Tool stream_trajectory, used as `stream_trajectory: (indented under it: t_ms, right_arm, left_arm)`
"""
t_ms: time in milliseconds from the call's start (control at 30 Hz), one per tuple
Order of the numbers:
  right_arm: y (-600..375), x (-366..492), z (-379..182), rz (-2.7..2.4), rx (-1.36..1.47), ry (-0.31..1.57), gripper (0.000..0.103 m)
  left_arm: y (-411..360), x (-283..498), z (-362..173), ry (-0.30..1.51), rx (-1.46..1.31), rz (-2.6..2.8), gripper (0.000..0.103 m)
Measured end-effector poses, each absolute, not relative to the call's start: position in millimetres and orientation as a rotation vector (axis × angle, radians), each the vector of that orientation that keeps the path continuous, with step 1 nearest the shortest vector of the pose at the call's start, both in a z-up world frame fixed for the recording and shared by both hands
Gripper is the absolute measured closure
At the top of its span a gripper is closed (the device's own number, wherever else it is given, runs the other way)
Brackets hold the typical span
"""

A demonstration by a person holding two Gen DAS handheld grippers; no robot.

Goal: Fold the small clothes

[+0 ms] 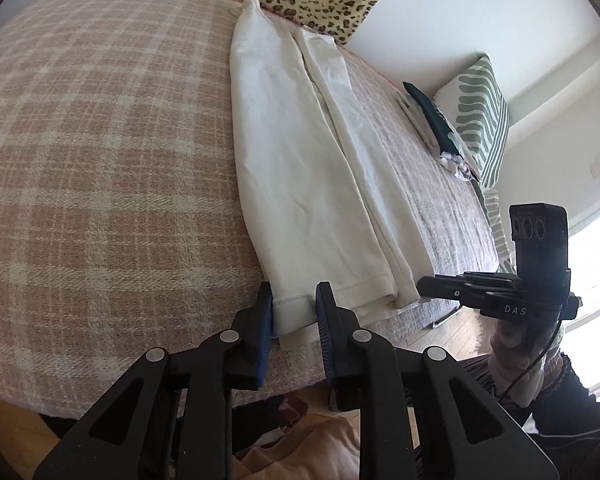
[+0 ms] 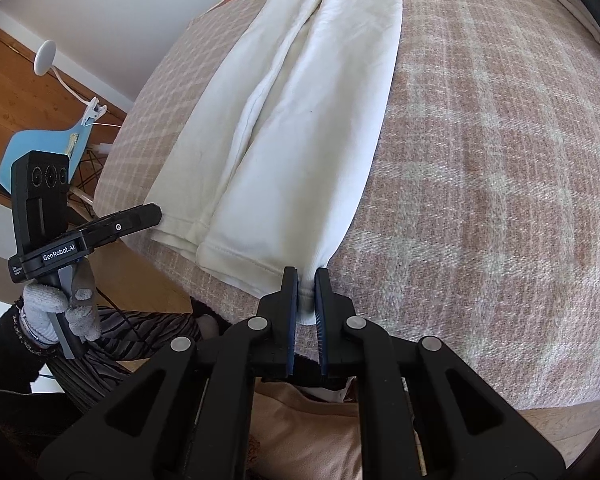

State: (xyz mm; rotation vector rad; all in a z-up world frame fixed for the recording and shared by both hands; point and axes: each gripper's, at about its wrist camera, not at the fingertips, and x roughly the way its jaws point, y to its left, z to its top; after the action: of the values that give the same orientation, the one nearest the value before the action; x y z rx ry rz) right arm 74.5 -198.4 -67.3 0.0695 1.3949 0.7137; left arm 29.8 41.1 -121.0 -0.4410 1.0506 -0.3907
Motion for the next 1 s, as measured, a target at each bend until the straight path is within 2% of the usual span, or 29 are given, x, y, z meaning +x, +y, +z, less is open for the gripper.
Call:
stream_trajectory:
  t_ms: [100,300,367,433,467,500,633,667,767,1000]
  right_arm:
    - [-193.3,71.7,-64.8,0.705,0.040,1.385,0.094]
    - [-198.7,71.6,-66.5,0.729,0.049,1.387,0.095]
    - [-198.7,72.5,-65.5,0.745,0.084,1.390,0.093]
    - [-203.0,75.8,-67.9,0.752,0.149,1.421,0.076]
    - [-207.7,77.3,-68.6,0.760,0.195,1.423,0.063]
    - [-212.2,78.5,-69.2,0.764,0.230,1.419,0.060]
    - [-213.4,75.8,-68.3,0.785,0.202,1.399,0.060]
    - [-210.1,74.0,-66.4,0.785,0.177,1.388,0.061]
    - [-205.5,75.1,-67.1,0.788,0.155,1.395,0.092]
    - [-223.8,89.7,-58.7,0.816,0.286,1.382,0.095]
  left_arm:
    - [33.9,28.3,-115.1,1.029,-0.352,-0.380,0.100]
    - [51.4,24.2,-121.2,1.030,-0.406,-0.368,0.100]
    - [51.3,24.5,-124.1,1.054,-0.429,-0.380,0.096]
    - [55.3,24.1,-123.4,1.063,-0.466,-0.380,0.093]
    - [56.9,24.4,-123.3,1.067,-0.478,-0.378,0.092]
    - [58.2,24.8,-124.3,1.073,-0.492,-0.385,0.092]
    - [59.3,21.6,-128.4,1.079,-0.507,-0.414,0.093]
    - [57.4,21.4,-126.9,1.075,-0.496,-0.420,0.096]
    - [51.1,23.6,-120.3,1.054,-0.484,-0.433,0.099]
    - [57.2,30.7,-104.8,0.998,-0.549,-0.456,0.099]
